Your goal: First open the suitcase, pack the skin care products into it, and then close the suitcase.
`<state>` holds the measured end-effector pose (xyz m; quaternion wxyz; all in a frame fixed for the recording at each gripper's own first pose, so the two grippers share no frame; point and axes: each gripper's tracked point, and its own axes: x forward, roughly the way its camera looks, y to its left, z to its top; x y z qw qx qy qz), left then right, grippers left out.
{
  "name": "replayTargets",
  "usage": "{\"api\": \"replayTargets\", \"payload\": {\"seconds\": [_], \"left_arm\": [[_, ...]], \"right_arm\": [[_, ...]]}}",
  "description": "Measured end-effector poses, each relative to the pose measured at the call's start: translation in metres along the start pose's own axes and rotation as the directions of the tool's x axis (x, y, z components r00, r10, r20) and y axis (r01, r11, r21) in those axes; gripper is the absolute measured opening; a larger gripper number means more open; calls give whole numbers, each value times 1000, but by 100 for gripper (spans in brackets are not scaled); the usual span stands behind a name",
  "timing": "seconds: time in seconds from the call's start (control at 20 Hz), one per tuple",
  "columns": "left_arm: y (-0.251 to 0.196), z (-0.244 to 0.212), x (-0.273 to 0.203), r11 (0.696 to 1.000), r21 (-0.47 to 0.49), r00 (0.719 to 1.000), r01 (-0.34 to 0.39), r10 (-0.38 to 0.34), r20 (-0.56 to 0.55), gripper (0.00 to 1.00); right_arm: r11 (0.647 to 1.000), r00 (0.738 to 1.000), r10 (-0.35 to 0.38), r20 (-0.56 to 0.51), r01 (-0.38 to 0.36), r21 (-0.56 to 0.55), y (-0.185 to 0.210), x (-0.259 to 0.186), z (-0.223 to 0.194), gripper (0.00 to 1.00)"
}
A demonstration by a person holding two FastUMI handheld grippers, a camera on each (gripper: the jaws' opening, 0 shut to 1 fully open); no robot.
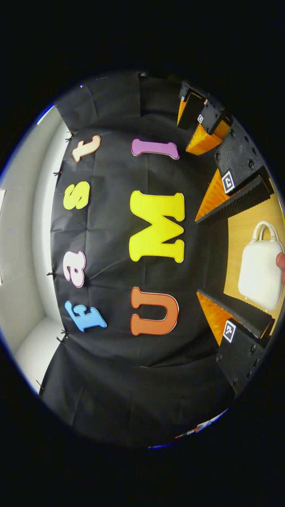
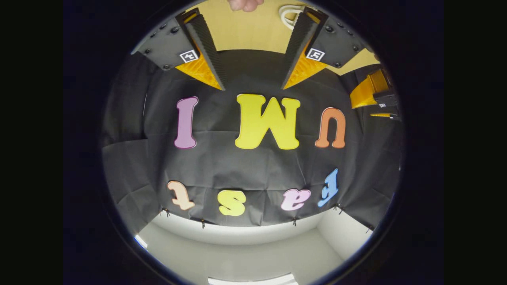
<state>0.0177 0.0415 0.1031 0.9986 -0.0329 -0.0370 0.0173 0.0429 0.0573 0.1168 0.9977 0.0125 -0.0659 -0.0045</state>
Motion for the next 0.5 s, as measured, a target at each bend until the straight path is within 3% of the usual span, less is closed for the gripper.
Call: {"api": "replayTargets", "payload": {"seconds": [0.5], "left_arm": [[7, -7, -2, 1000, -19, 1000, -4, 3, -24, 100]], "right_arm": [[1000, 1000, 22, -11, -22, 1, 12, -1, -6, 80]]}}
